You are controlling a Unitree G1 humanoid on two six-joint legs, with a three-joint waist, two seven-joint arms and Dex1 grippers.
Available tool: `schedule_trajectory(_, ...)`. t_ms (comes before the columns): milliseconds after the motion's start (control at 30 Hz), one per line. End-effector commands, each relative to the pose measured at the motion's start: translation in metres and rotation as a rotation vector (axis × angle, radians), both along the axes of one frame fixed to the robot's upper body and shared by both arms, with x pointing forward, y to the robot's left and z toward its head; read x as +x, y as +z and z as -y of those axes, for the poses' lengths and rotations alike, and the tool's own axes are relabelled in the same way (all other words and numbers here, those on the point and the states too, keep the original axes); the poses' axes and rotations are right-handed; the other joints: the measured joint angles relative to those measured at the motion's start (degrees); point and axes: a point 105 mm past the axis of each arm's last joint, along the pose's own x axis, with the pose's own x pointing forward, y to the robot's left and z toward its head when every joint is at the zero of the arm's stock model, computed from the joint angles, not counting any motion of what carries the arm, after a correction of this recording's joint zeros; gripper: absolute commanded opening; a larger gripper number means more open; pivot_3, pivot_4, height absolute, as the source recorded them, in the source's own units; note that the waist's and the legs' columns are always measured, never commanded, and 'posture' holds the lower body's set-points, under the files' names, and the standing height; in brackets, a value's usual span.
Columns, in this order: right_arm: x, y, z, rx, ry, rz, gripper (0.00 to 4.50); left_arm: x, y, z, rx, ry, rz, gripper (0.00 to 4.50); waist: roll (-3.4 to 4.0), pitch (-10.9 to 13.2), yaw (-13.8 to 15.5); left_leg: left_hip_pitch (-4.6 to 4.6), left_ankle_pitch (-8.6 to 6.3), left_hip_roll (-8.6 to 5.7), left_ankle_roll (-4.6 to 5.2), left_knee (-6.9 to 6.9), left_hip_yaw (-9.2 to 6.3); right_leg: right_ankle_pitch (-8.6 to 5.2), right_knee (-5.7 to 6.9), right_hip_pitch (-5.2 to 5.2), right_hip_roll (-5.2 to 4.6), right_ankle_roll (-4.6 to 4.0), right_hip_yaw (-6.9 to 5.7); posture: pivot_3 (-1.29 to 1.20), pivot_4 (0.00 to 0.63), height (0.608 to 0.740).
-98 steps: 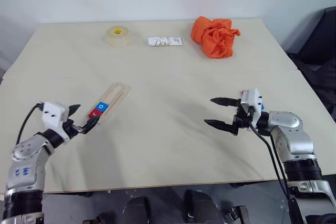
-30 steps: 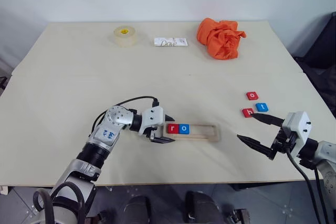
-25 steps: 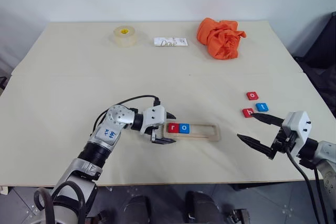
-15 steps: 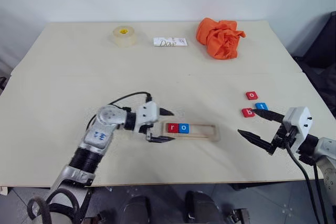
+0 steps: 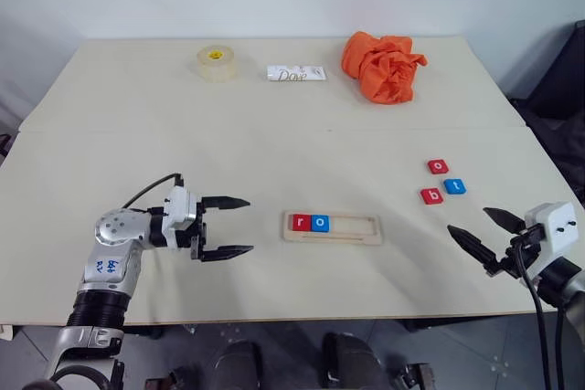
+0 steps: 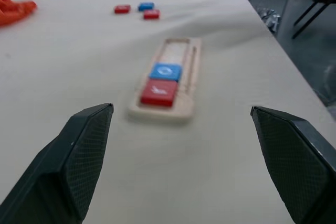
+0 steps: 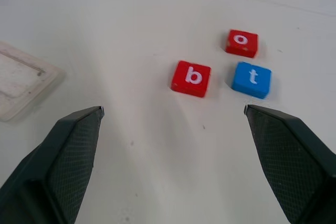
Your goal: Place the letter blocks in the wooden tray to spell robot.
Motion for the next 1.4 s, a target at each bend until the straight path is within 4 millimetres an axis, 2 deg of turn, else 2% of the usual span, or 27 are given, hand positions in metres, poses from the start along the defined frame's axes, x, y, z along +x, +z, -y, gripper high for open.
schedule_trajectory(33,-0.004,0.009,-0.001,-0.007,-0.024,0.006,4.50,-0.001,0.014,-0.011,-0.115,-0.012,0.034,4.46,0.01,0.0,0.0,0.00,0.00,0.00,0.00,0.00,-0.01,0.00,0.00,0.00,0.00,0.00,0.00,0.00,0.150,0.740)
schedule_trajectory(133,-0.004,0.010,-0.003,-0.008,-0.021,0.017,4.50,-0.002,0.010,-0.015,-0.105,-0.038,0.023,4.46,0.01,0.0,0.0,0.00,0.00,0.00,0.00,0.00,-0.01,0.00,0.00,0.00,0.00,-0.01,-0.01,0.00,0.150,0.740)
schedule_trajectory(433,-0.006,0.010,-0.004,-0.005,-0.035,0.011,4.50,0.001,0.011,-0.011,-0.110,-0.038,0.019,4.46,0.01,0.0,0.0,-0.02,-0.03,-0.01,0.03,0.00,0.00,0.00,-0.03,0.01,0.00,0.00,0.00,0.00,0.150,0.740)
schedule_trajectory(800,-0.008,0.010,0.001,0.000,-0.080,0.008,4.50,-0.001,0.013,0.001,-0.154,-0.054,0.016,4.46,0.00,0.0,0.0,-0.02,-0.04,-0.01,0.03,-0.01,0.00,0.00,-0.04,0.00,0.00,0.00,0.00,0.00,0.150,0.740)
schedule_trajectory(1000,-0.007,0.015,-0.004,0.000,-0.079,0.029,4.50,-0.001,0.015,0.006,-0.168,-0.059,0.018,4.46,0.00,0.0,0.0,-0.02,-0.04,-0.01,0.03,-0.01,0.00,0.00,-0.04,0.00,0.01,0.00,0.00,0.00,0.150,0.740)
schedule_trajectory(1200,0.011,0.014,-0.006,0.029,-0.192,0.042,4.50,-0.004,0.015,0.008,-0.186,-0.054,0.016,4.46,0.01,0.0,-0.1,-0.02,-0.04,0.00,0.03,-0.02,0.00,0.00,-0.04,0.00,0.00,0.00,0.00,0.00,0.150,0.740)
schedule_trajectory(1400,0.038,0.001,-0.013,0.032,-0.289,0.005,4.50,-0.007,0.013,0.012,-0.201,-0.049,0.012,4.46,0.00,0.0,-0.1,-0.04,-0.04,-0.01,0.03,-0.04,0.01,-0.01,-0.06,-0.02,-0.01,-0.01,0.00,0.00,0.150,0.740)
